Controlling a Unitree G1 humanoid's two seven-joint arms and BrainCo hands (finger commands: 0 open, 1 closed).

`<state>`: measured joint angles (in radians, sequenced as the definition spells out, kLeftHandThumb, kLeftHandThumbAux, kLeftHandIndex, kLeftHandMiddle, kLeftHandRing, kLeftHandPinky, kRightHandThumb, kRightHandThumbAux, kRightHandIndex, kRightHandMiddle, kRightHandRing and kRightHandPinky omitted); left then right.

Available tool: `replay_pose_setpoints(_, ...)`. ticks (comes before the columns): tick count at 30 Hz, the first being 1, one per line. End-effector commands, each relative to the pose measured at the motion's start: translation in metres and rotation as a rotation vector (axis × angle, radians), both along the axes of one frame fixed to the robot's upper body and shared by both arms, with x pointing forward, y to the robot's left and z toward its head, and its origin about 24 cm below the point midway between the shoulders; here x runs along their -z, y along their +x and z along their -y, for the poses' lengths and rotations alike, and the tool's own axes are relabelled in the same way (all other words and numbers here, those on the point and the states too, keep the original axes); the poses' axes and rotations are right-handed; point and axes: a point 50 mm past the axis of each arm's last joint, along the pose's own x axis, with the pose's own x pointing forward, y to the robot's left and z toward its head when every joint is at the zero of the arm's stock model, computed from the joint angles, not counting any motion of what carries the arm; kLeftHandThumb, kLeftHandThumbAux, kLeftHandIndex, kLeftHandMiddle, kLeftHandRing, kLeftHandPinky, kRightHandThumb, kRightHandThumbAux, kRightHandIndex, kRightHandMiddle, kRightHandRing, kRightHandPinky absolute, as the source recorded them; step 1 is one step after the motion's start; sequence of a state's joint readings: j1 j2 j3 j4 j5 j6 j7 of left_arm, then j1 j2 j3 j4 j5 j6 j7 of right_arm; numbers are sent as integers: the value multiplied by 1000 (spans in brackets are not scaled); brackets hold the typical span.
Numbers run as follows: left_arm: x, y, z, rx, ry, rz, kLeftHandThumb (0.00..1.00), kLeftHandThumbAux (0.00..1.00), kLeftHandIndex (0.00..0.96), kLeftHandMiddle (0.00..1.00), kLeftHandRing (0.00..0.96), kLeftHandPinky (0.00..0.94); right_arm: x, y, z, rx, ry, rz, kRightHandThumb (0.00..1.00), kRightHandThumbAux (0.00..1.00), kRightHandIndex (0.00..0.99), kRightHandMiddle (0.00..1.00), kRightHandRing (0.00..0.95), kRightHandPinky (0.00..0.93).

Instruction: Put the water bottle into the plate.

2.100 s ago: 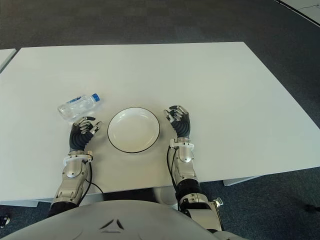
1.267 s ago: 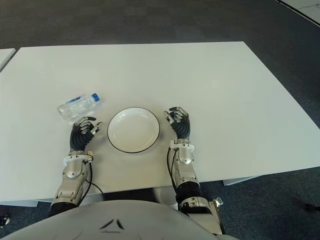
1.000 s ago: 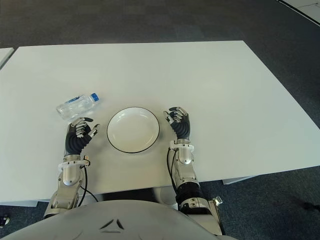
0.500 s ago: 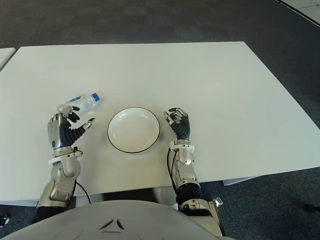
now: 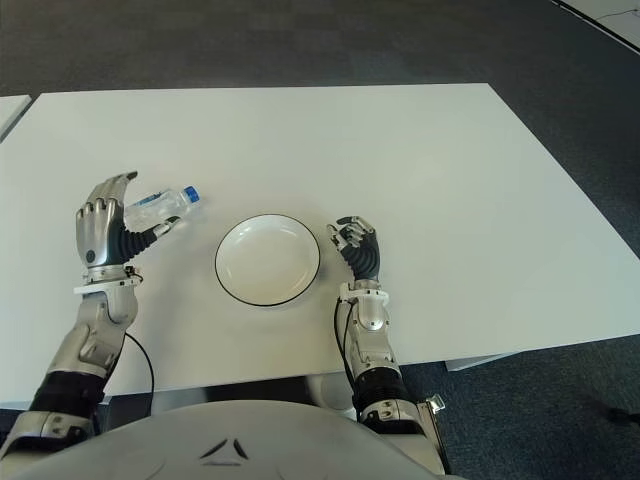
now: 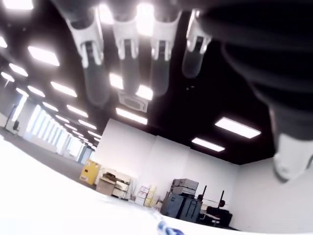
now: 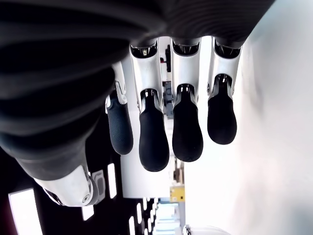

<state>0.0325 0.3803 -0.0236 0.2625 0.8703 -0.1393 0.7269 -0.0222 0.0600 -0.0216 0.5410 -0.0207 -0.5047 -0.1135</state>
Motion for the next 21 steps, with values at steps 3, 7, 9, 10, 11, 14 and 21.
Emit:
replay_pose_setpoints(3,18,9,-6,-43,113,-71,563,367,2,3,2,1,35,-28,-3,23,39,-201,703,728,434,689,676,663)
replay_pose_setpoints(7,25,16,-6,-64,161,-111,543,258,0,0,0,0,36,-28,-3,20,34,-200,702,728,434,696,685,666)
replay_pose_setpoints(9,32,22,-6,-73,182,-147,543,218,0,0,0,0,36,-28,-3,20,31,-202,702,728,434,700,688,668)
replay_pose_setpoints(10,37,26,-6,-78,192,-180,543,210,0,0,0,0,36,-28,-3,19,31,-202,702,728,434,701,689,669)
replay_pose_setpoints(11,40,28,-6,-81,199,-202,548,191,0,0,0,0,36,-28,-3,18,31,-202,702,728,434,702,690,671)
replay_pose_setpoints(14,50,34,-9,-85,211,-272,556,166,0,0,0,0,36,-27,-3,18,32,-201,702,728,434,704,692,674)
replay_pose_setpoints(21,65,41,-15,-48,232,-438,572,146,0,0,0,0,36,-26,-3,18,30,-201,702,728,434,711,699,675)
